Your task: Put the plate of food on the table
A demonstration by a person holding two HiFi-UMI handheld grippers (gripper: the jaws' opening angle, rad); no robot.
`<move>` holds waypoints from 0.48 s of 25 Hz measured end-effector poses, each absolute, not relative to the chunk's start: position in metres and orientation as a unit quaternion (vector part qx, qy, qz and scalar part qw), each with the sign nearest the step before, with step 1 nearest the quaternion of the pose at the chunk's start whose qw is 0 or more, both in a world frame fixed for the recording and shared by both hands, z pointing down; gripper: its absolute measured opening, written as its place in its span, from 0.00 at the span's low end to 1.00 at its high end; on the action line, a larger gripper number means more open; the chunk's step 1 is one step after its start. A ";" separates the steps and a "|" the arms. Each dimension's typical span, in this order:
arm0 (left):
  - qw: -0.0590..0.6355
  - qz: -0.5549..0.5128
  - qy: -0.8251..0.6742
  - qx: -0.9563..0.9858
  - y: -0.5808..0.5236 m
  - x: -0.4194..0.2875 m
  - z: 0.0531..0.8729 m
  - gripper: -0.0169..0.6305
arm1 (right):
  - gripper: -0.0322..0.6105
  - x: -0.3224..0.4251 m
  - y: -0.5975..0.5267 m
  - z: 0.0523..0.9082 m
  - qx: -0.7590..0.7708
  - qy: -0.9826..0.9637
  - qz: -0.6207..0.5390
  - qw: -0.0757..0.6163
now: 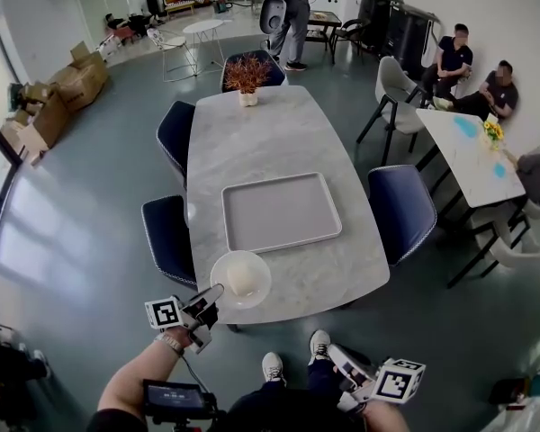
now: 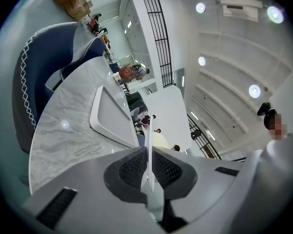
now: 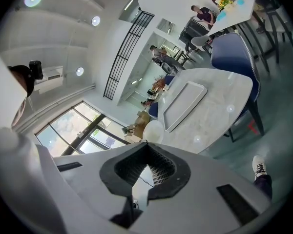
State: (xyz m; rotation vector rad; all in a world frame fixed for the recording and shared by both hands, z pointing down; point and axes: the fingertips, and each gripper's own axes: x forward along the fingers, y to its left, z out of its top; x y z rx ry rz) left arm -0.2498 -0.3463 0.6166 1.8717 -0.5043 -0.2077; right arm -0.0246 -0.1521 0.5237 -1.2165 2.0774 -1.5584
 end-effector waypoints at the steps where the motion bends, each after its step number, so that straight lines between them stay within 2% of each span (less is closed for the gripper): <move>1: 0.558 -0.088 -0.214 0.797 -0.352 -0.247 0.614 0.06 | 0.06 -0.023 -0.158 0.521 -0.416 0.720 -0.538 0.140; 7: 0.558 -0.118 -0.210 0.794 -0.379 -0.222 0.598 0.06 | 0.06 -0.010 -0.177 0.517 -0.397 0.735 -0.535 0.129; 12: 0.559 -0.088 -0.209 0.797 -0.406 -0.209 0.602 0.06 | 0.06 0.003 -0.182 0.520 -0.395 0.741 -0.531 0.114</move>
